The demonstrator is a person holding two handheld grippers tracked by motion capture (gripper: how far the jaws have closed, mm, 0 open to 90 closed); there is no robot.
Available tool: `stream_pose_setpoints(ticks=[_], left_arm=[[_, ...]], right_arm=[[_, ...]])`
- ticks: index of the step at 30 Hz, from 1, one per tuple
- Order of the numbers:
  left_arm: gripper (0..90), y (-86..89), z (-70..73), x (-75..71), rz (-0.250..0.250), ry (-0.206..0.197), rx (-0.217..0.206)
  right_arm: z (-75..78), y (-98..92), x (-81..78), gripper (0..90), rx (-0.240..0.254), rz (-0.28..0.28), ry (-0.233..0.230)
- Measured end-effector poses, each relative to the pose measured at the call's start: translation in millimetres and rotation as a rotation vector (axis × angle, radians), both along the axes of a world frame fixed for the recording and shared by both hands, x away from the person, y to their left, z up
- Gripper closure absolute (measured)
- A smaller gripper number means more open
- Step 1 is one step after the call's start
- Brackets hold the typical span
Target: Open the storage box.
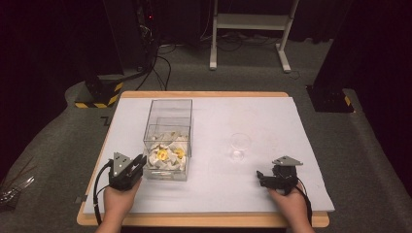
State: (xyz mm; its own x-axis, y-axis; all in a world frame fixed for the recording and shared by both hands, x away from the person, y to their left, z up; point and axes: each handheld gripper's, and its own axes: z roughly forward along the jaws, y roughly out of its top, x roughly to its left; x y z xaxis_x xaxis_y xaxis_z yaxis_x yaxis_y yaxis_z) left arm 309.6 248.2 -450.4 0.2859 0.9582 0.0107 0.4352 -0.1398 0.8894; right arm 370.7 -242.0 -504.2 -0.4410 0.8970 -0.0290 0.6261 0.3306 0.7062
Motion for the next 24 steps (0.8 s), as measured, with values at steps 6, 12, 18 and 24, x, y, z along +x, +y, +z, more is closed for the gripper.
stream_pose_setpoints(ticks=[6,12,18,24], left_arm=[[79.4,0.0,-0.8,-6.3,0.005,0.002,-0.007],[79.4,-1.0,-0.1,-11.3,0.007,0.009,-0.011],[79.2,-2.6,-0.8,-18.8,0.008,0.005,-0.018],[78.8,-3.2,-0.9,-24.8,0.004,0.004,-0.015]], right_arm=[[0.0,0.1,0.0,12.6,0.001,-0.001,0.001],[0.1,-0.1,0.0,12.6,0.001,-0.002,0.003],[0.1,-0.1,0.1,12.6,0.0,-0.002,0.003],[0.1,-0.2,0.0,12.6,0.001,-0.002,0.004]])
